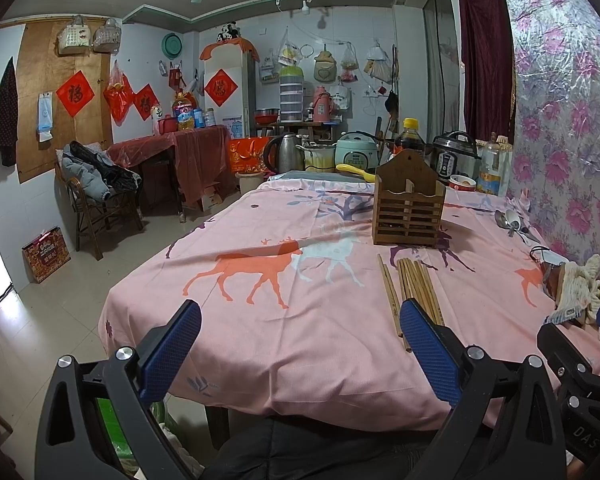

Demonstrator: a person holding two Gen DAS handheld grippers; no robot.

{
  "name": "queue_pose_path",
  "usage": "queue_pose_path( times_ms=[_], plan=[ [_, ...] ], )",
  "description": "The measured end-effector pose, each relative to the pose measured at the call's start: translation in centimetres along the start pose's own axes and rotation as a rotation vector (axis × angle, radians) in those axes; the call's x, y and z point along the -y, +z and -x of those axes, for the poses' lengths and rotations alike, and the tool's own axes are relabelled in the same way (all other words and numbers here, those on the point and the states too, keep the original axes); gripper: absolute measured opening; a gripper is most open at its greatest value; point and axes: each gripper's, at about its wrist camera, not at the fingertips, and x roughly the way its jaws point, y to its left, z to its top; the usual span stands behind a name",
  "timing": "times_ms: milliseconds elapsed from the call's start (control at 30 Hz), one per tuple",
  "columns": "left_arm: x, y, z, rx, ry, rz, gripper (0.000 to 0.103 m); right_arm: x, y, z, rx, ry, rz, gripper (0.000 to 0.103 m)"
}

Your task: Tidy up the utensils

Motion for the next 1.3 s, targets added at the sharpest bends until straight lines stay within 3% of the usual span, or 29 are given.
queue_pose_path(
  times_ms=[1300],
  plan=[
    [-0.06, -0.01, -0.05, -0.011, -0.003, 0.003, 0.098, 0.26, -0.22, -0.13, -0.009, 0.001, -0.009, 0.097]
  ],
)
